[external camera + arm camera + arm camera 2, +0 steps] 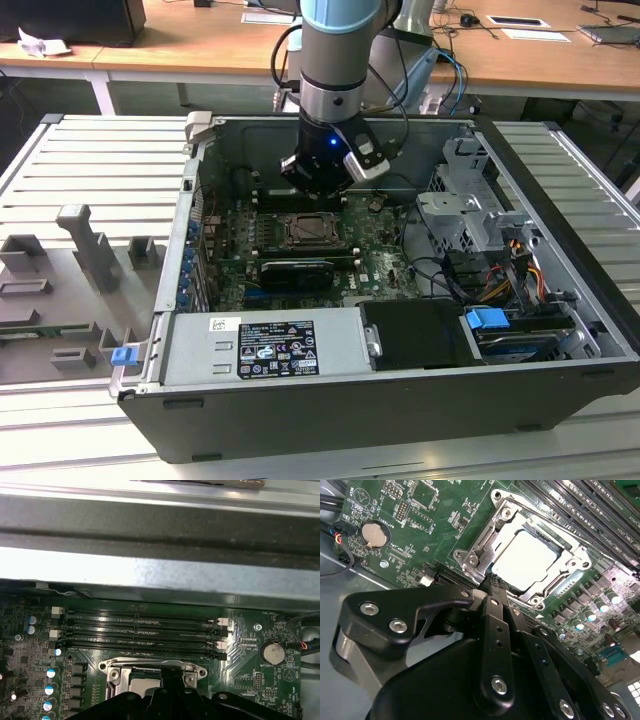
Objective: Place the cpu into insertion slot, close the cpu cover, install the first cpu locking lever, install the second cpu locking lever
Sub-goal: 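Install the second cpu locking lever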
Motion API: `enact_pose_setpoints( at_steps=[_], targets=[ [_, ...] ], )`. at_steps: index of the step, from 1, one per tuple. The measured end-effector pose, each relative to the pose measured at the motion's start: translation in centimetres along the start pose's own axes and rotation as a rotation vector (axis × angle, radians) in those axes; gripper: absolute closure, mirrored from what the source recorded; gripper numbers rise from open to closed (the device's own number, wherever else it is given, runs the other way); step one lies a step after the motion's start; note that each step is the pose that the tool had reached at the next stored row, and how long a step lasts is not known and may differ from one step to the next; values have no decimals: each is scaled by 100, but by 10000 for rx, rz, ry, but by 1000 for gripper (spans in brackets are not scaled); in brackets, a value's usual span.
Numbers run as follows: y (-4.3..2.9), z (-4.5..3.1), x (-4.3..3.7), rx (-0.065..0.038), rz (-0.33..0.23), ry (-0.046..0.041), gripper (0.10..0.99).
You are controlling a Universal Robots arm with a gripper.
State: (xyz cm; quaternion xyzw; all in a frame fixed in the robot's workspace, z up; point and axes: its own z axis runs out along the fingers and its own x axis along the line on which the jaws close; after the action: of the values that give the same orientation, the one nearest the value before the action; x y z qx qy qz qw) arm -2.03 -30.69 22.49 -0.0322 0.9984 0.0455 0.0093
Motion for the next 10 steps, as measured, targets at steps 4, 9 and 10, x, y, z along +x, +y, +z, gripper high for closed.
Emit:
enact_pose_setpoints(
  at_steps=[4, 9, 10],
  targets=[
    [-3, -11, 0, 2, 0, 1, 980],
    [-9, -57, 0, 0, -2, 0, 980],
    [-19, -58, 2, 0, -1, 0, 980]
  ],
)
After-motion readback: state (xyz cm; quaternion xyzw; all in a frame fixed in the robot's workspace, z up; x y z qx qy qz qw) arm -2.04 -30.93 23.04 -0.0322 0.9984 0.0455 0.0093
